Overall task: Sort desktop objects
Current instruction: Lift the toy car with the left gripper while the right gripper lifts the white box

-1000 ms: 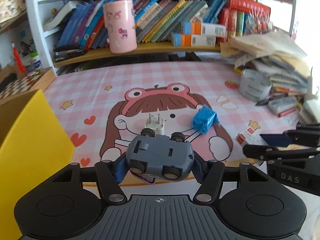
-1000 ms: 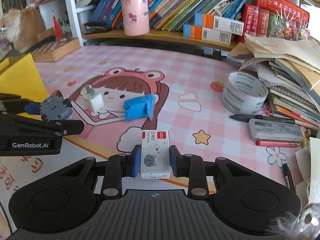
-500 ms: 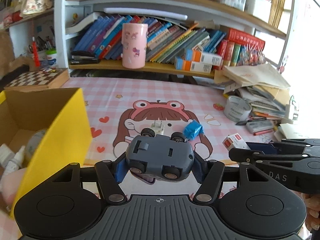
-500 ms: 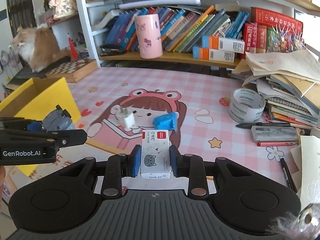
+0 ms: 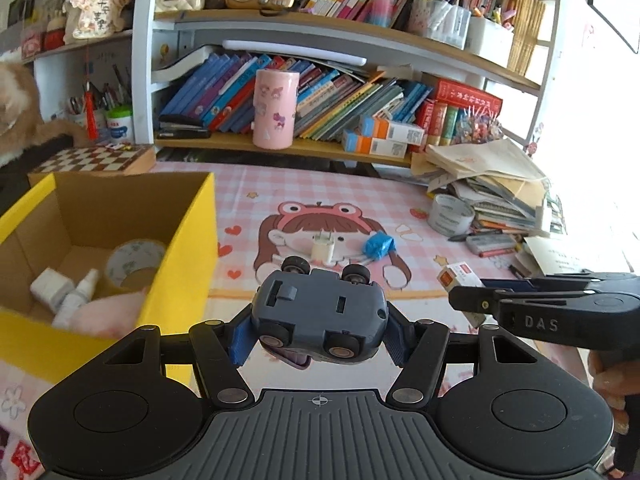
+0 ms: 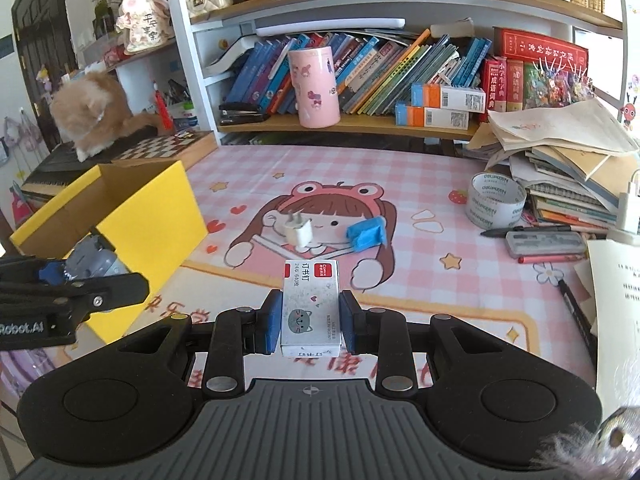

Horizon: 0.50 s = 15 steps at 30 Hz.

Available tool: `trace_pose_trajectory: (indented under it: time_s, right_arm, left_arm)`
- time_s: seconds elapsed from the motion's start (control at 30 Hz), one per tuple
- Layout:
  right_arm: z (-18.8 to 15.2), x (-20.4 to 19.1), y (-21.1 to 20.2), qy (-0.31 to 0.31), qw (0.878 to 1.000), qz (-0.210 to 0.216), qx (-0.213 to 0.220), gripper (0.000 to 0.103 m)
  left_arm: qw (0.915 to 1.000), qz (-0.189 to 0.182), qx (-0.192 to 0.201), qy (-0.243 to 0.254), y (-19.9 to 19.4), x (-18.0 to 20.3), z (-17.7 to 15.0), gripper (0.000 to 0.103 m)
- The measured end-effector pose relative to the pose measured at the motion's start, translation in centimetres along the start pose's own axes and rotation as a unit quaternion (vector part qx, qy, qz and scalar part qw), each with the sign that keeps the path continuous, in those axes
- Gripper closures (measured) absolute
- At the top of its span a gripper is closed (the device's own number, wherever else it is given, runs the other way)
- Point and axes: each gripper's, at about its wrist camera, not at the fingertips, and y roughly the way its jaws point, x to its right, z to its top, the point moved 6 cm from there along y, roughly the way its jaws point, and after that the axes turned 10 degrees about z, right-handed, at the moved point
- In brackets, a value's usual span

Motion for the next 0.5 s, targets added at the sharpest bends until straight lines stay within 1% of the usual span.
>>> trace_pose_trajectory:
  time_s: [0.3, 0.5]
  right_arm:
    - [-2.7, -3.9, -0.1, 0.003, 1.0, -0.001, -0.024, 0.076]
    - [-4.5, -7.5, -0.2, -0.009, 0.999, 0.008, -0.043, 0.076]
  left_arm:
    - [0.9997, -0.016, -0.017, -0.007, -2.4, -2.2, -3.0, 0.04]
    - [0.9996, -0.014, -0.02, -0.015, -4.0, -4.5, -4.5, 0.04]
